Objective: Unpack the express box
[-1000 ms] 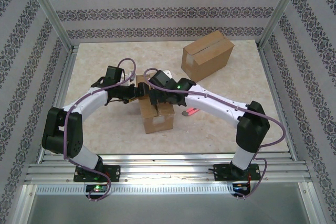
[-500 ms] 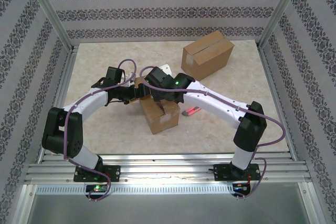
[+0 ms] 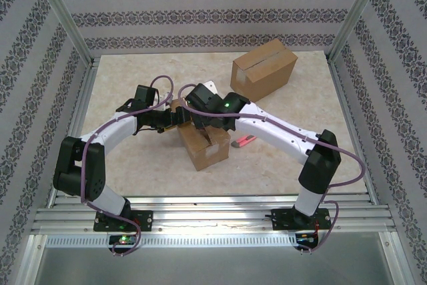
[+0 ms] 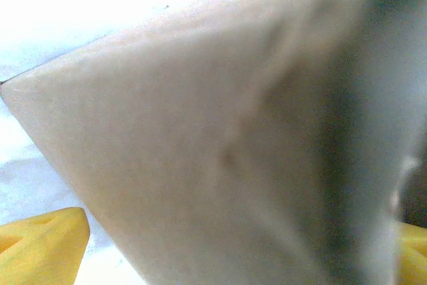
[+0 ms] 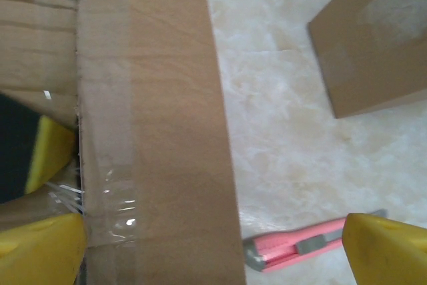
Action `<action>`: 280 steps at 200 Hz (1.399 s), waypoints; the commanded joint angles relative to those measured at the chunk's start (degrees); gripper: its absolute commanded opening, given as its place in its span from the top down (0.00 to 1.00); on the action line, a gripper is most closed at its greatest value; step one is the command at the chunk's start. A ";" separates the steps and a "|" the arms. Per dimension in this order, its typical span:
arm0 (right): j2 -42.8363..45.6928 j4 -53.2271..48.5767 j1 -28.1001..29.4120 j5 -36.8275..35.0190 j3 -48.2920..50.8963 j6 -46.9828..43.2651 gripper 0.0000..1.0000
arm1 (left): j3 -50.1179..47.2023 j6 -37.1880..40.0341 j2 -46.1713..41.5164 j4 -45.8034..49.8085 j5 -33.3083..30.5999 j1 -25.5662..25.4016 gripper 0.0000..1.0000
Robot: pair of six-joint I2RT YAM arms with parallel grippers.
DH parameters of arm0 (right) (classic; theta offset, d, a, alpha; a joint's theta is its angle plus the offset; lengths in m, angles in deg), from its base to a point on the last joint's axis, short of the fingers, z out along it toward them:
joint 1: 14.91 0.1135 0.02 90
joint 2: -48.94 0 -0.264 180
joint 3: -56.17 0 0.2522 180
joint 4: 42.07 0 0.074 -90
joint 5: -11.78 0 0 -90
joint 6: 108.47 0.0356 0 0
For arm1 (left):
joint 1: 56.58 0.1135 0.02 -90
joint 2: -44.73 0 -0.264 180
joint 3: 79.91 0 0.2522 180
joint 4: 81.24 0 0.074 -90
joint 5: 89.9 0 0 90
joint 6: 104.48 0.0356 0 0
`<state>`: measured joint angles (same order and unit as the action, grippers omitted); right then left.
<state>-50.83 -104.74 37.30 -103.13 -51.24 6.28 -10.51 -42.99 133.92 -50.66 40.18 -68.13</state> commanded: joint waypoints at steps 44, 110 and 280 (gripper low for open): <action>6.69 10.29 -0.78 15.28 5.24 1.13 0.02 | -0.22 2.06 0.12 5.68 -2.69 0.10 0.06; 4.84 6.06 -0.60 9.56 6.55 2.15 0.02 | -0.02 1.94 0.12 5.68 -2.61 0.04 0.05; -4.64 -1.88 0.78 -4.11 3.85 2.14 0.02 | -0.17 2.22 -0.41 5.68 -1.84 0.11 0.06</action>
<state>-54.06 -103.17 37.39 -101.12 -45.62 8.14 -10.27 -42.99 133.73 -49.63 40.37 -68.13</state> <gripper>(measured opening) 0.977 0.945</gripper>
